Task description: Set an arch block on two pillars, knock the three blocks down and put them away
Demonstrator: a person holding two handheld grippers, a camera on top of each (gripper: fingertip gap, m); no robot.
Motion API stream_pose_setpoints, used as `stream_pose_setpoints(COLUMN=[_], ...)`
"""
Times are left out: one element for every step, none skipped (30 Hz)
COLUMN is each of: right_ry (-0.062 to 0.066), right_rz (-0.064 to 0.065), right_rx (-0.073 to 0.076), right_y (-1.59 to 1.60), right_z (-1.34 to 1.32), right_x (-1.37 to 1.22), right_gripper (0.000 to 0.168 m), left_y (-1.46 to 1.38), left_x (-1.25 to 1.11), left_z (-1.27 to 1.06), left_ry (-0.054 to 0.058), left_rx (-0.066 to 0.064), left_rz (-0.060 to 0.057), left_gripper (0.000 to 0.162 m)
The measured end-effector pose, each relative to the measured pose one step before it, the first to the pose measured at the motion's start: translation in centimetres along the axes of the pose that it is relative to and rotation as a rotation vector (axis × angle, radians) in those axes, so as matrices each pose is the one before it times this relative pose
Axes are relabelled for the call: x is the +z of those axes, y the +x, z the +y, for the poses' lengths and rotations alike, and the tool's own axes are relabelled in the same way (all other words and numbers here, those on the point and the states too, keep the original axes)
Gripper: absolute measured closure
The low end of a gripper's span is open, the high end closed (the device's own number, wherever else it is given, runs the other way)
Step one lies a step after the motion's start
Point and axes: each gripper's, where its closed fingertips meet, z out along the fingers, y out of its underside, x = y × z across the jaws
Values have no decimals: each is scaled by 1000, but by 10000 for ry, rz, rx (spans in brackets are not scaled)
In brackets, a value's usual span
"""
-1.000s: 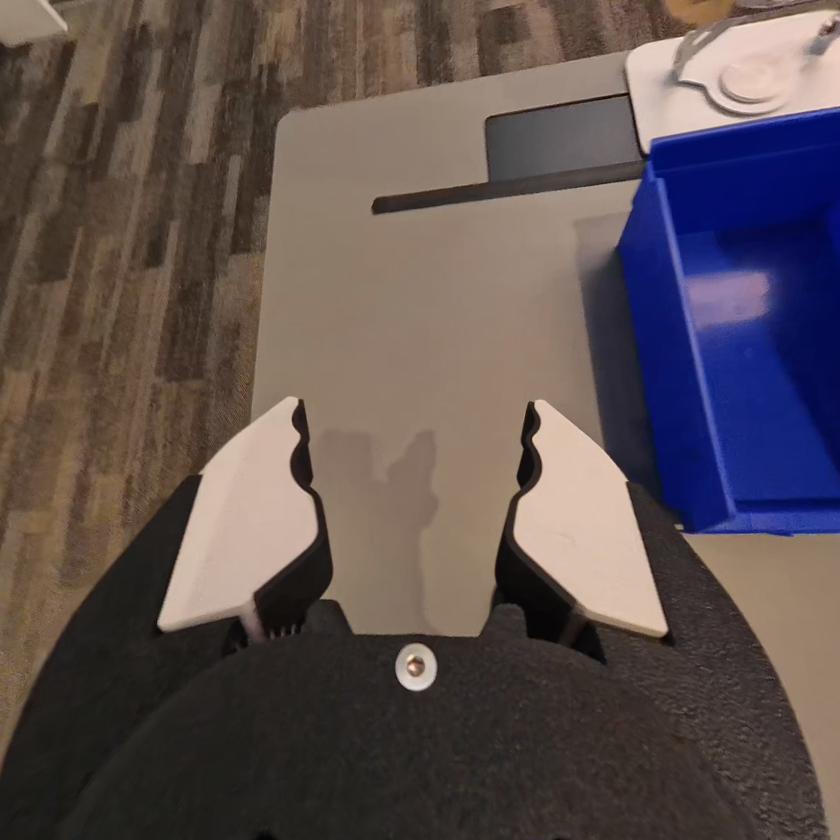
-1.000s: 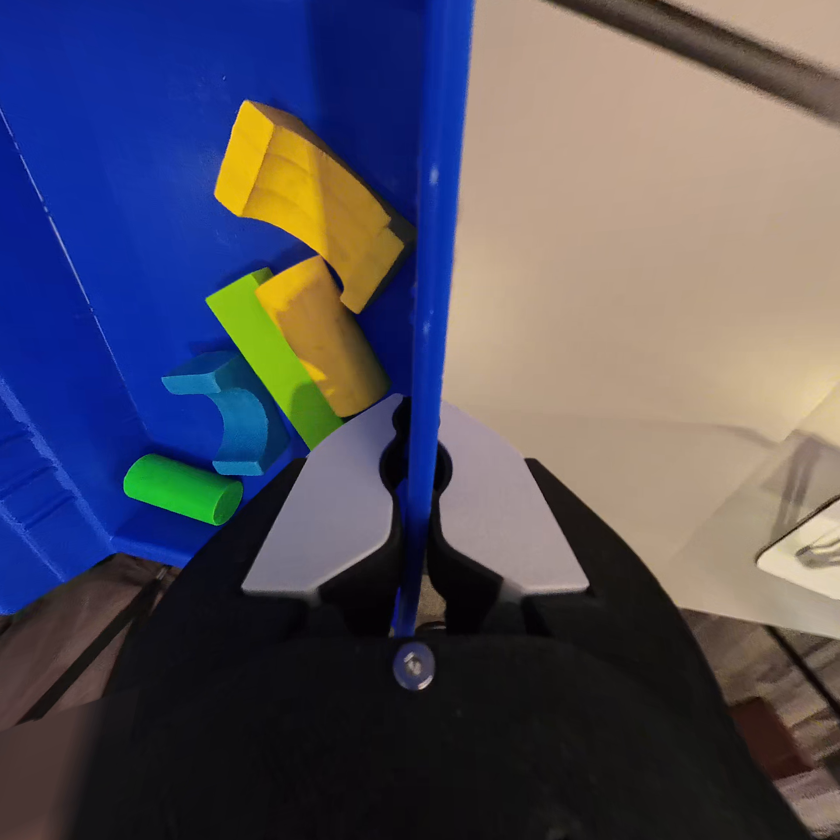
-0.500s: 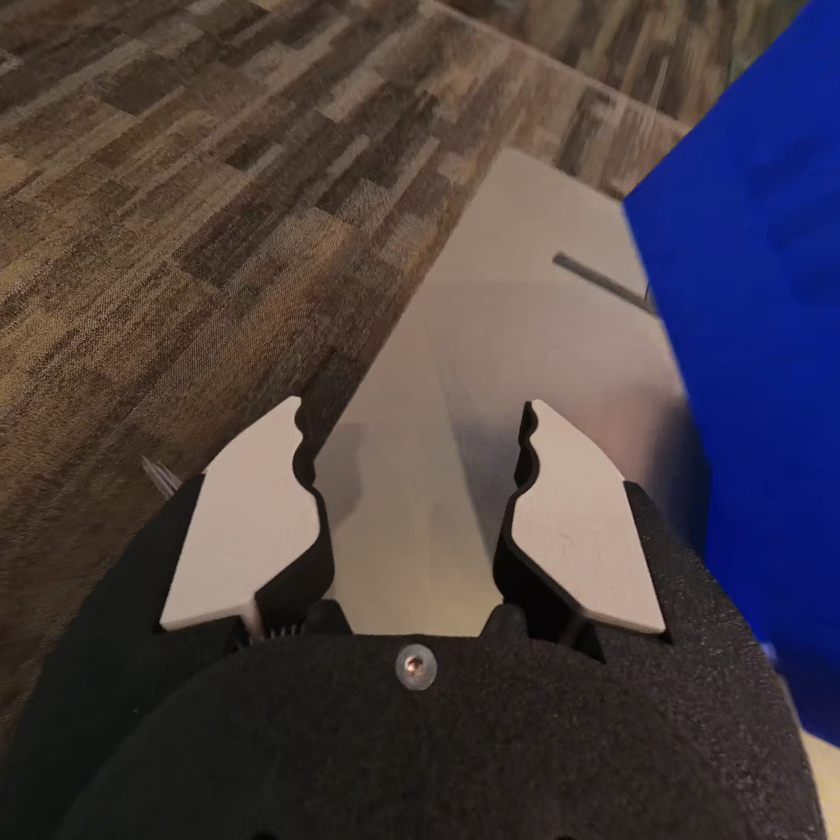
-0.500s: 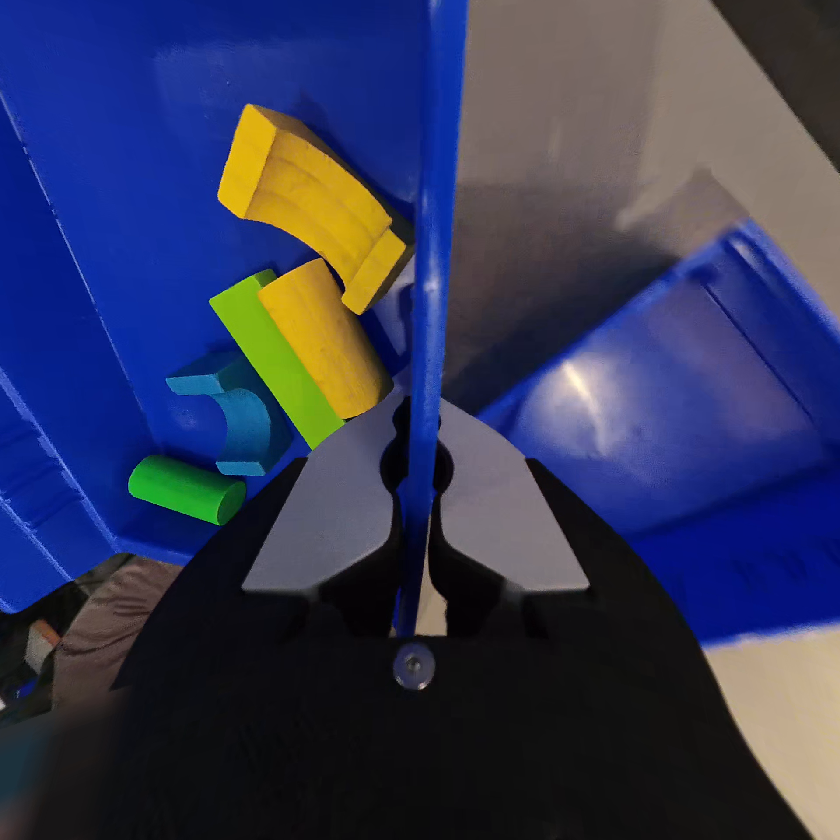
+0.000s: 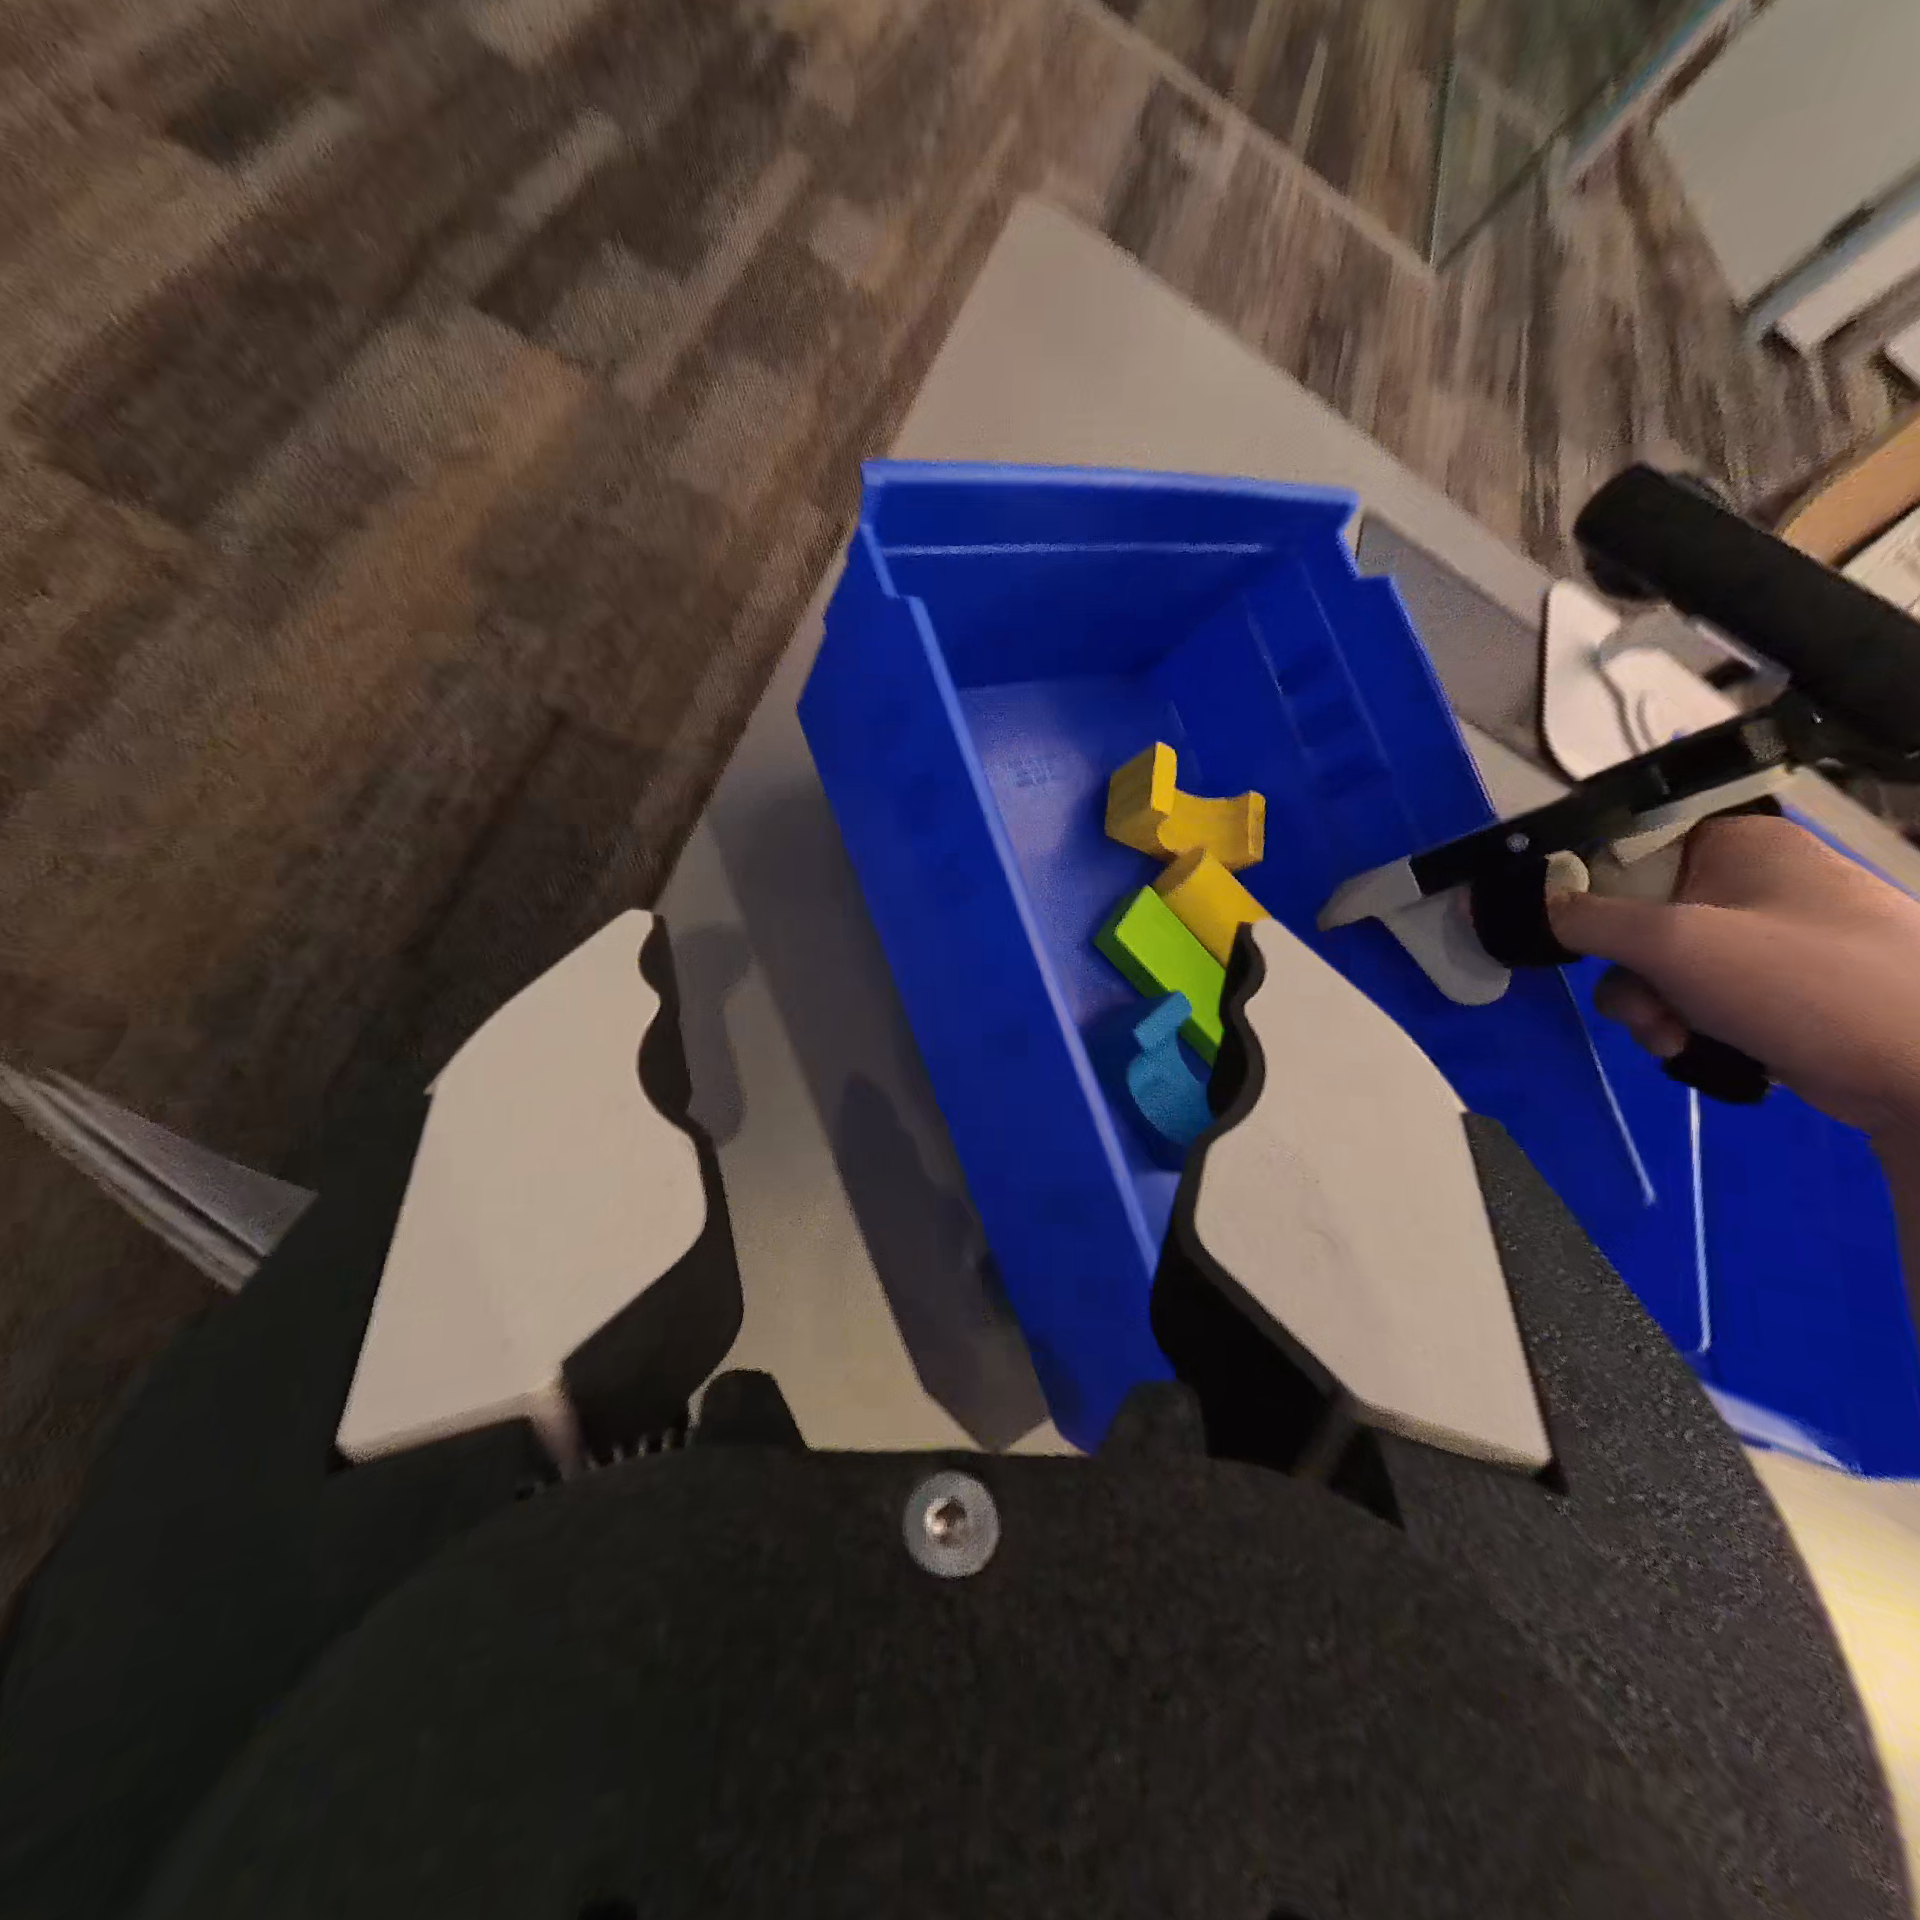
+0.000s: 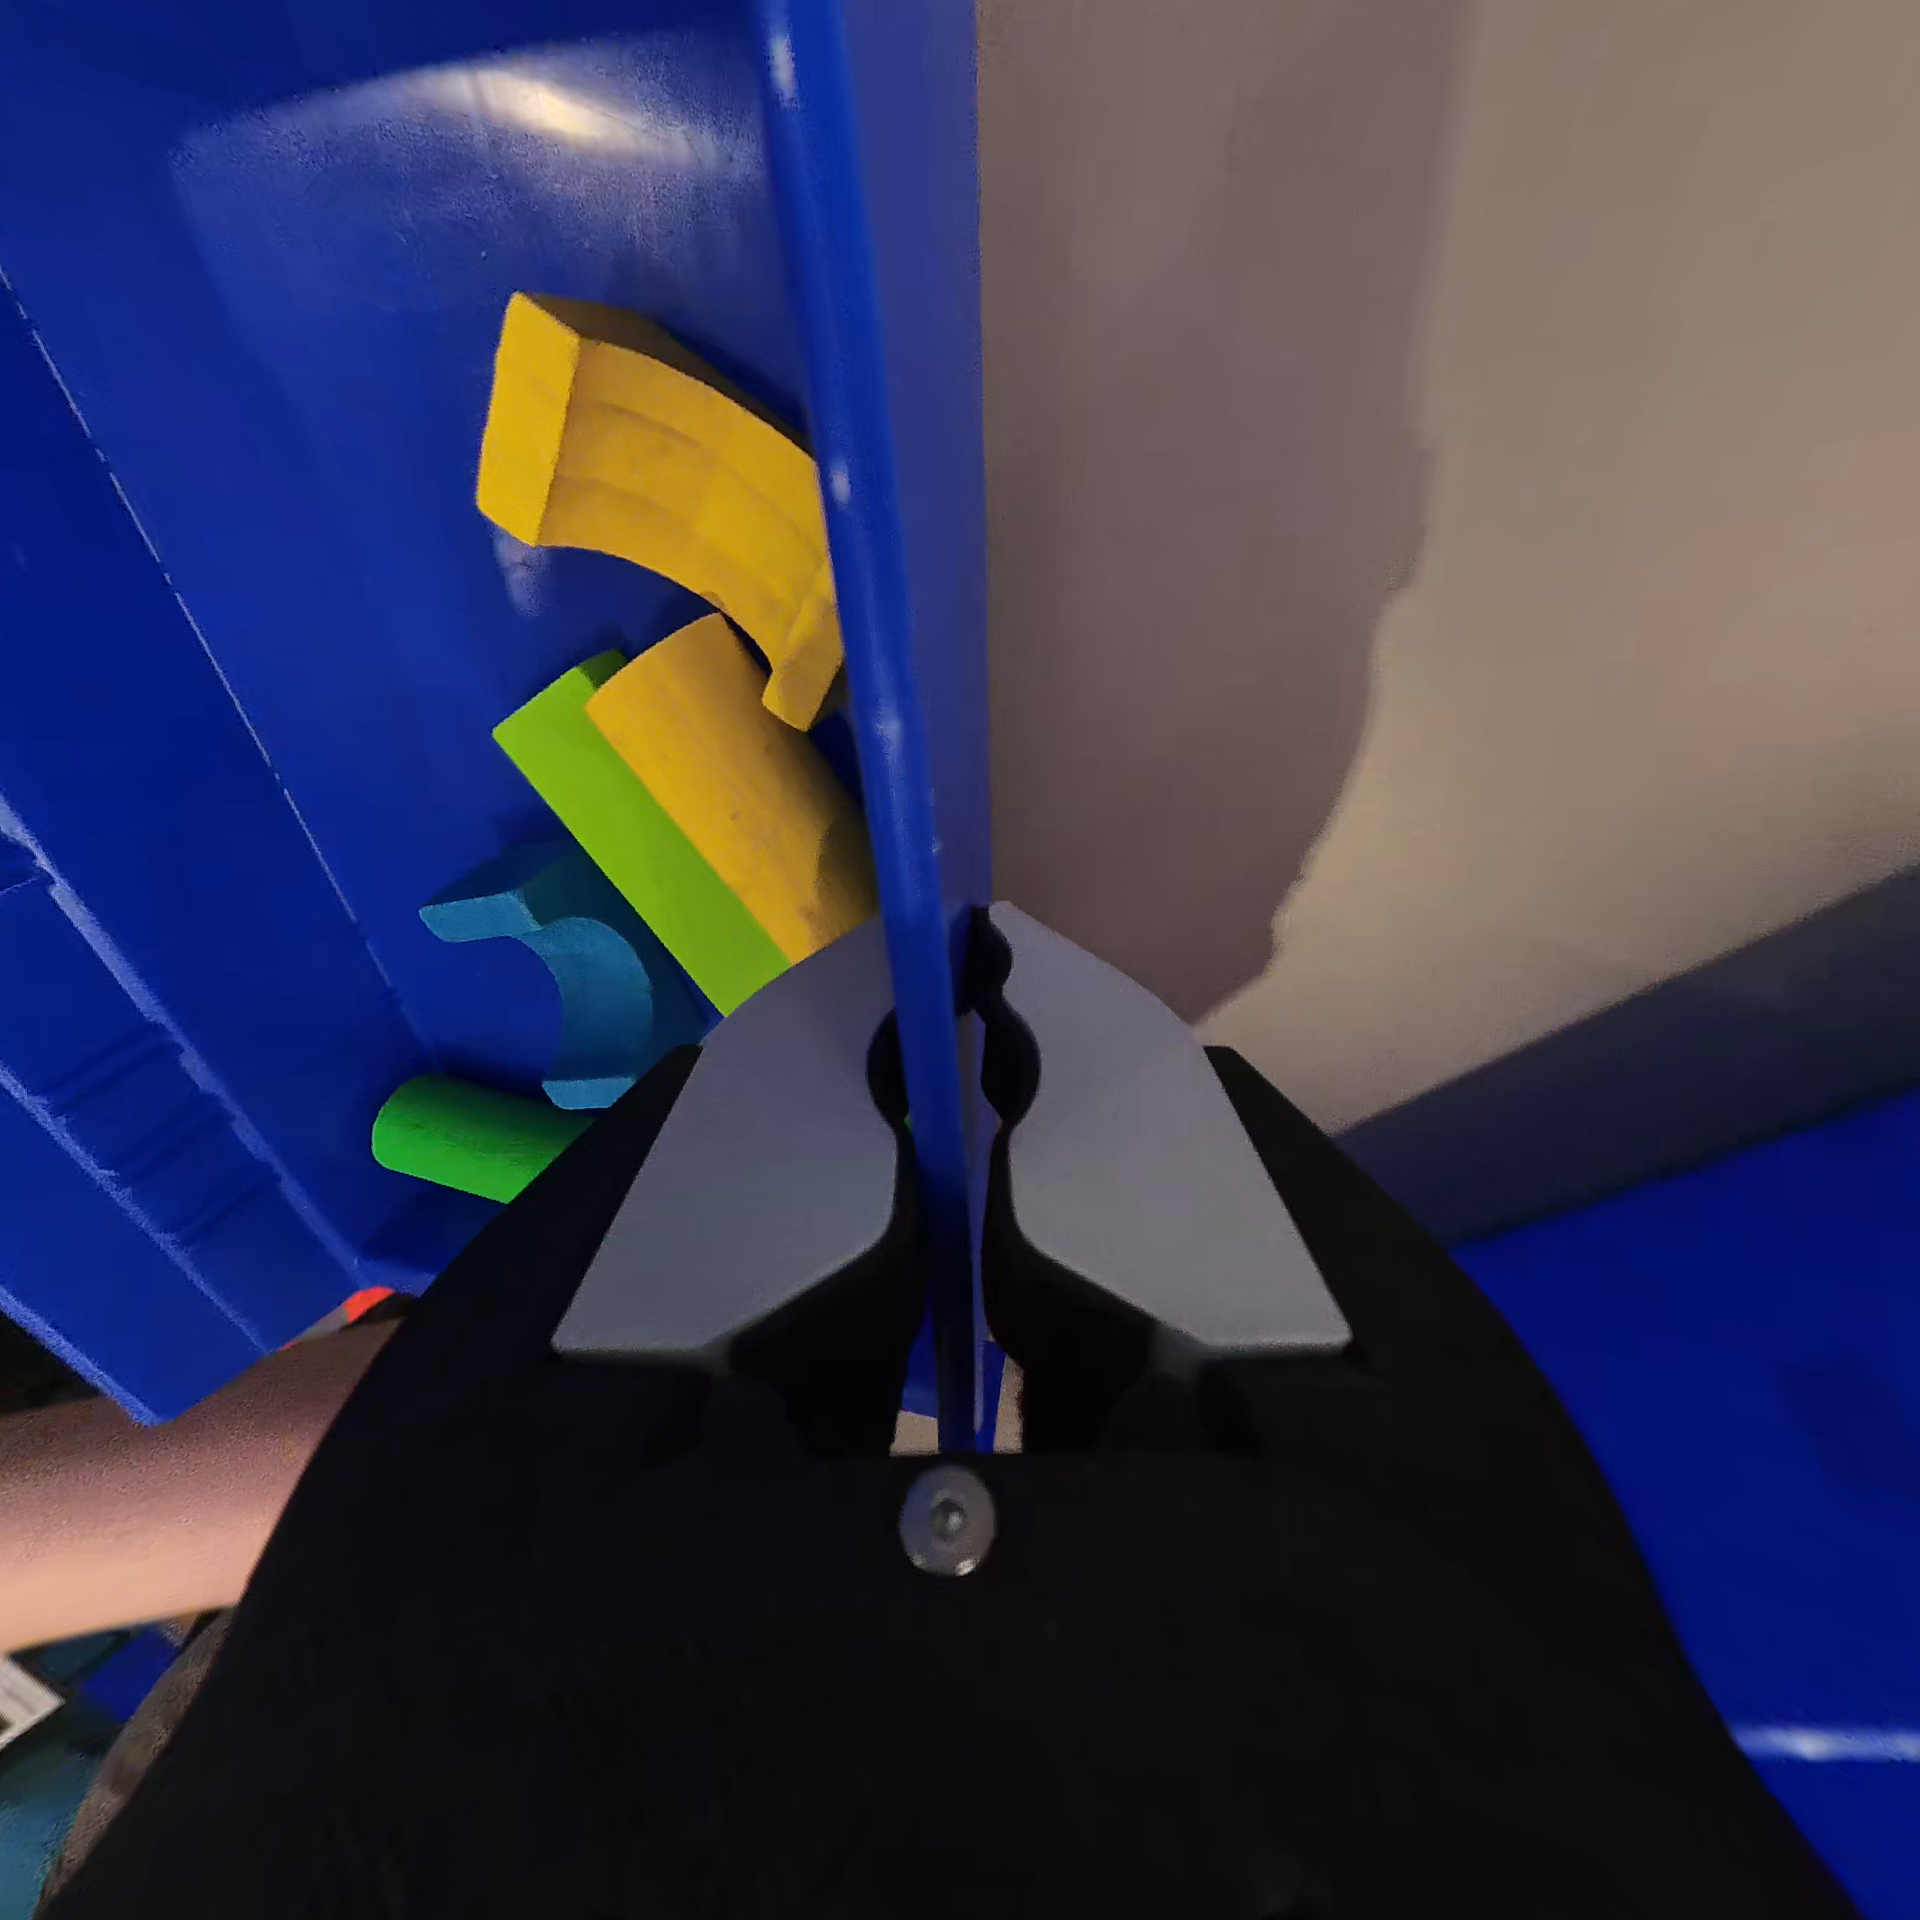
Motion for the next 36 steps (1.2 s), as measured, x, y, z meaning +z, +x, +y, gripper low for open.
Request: stream_pose_setpoints(right_ry=[39,87,105,21,69,354,586,610,512,614,670,529,240,11,-162,-275,-342,-335,-239,-126,-158,-291,-356,-337,-330,-402,-398,-424,-406,-398,-398,-340,-245,-155,-71,-58], right_rz=[85,48,-163,-237,-253,-45,73,256,472,642,785,854,897,903,854,657,386,111,-208,-234,-17,94,-30,-298,-411,-441,-534,-504,-443,-302,-153,120,114,84,-12,-25], right_rx=[98,37,53,76,-4,-287,-444,-458,-542,-648,-596,-434,-213,2,191,422,668,726,608,414,237,166,125,118,192,148,99,97,-27,-88,-56,6,49,79,7,79], right_y=[440,343,40,-129,-289,-89,-6,229,512,798,1206,1619,2073,2481,2786,2793,2593,2195,1516,1146,1126,1007,628,75,-191,-319,-537,-524,-441,-219,16,446,582,746,771,916], right_z=[13,-29,-101,32,-17,-414,-606,-446,-231,-129,130,595,1293,1837,2250,2474,2468,2239,1889,1559,1390,1393,1251,954,717,615,420,354,218,125,122,139,61,61,103,227], right_x=[616,407,163,9,-232,-727,-1226,-1534,-1781,-2060,-2269,-2264,-2075,-1692,-1202,-672,-166,166,326,406,534,651,793,885,891,860,816,727,614,481,268,12,-124,-165,-152,-144], right_gripper=[161,160,156,150,144,146,146,145,138,128,126,119,108,99,92,89,88,87,88,88,88,88,88,88,88,89,92,101,115,132,147,150,154,158,159,159], left_y=[87,-28,-18,7,-17,-45,-17,44,62,49,36,61,-57,30,265,420,259,153,257,130,-83,-515,-197,377,782,943,840,695,479,466,744,823,809,783,677,553], left_x=[959,886,867,814,768,714,679,628,529,443,416,404,361,349,401,465,487,502,514,481,360,118,66,85,125,156,281,343,312,249,249,227,225,218,196,169], left_z=[531,398,461,570,607,619,519,415,431,358,338,473,556,612,599,454,233,156,193,45,-170,-252,-370,-454,-626,-893,-805,-771,-789,-755,-695,-689,-622,-504,-446,-428], left_ry=[-410,-337,-382,-457,-459,-465,-432,-362,-368,-316,-297,-378,-415,-425,-420,-376,-305,-298,-368,-315,-204,-116,-23,38,91,245,152,104,111,103,80,106,96,44,22,40], left_rx=[-13,15,37,95,182,188,163,152,144,152,156,144,178,215,170,170,198,173,124,94,76,-32,-154,-84,-94,-74,60,325,474,429,370,351,301,254,379,381], left_rz=[136,60,43,35,-23,-87,-69,-52,-69,-112,-137,-135,-224,-187,-23,90,-23,-105,-40,-128,-276,-512,-246,142,390,416,246,-38,-289,-273,-40,61,90,101,23,-87], left_gripper=[64,66,68,68,68,69,69,69,68,69,71,72,72,73,74,73,73,75,78,82,91,100,113,125,131,137,139,139,141,142,142,143,145,148,148,149])
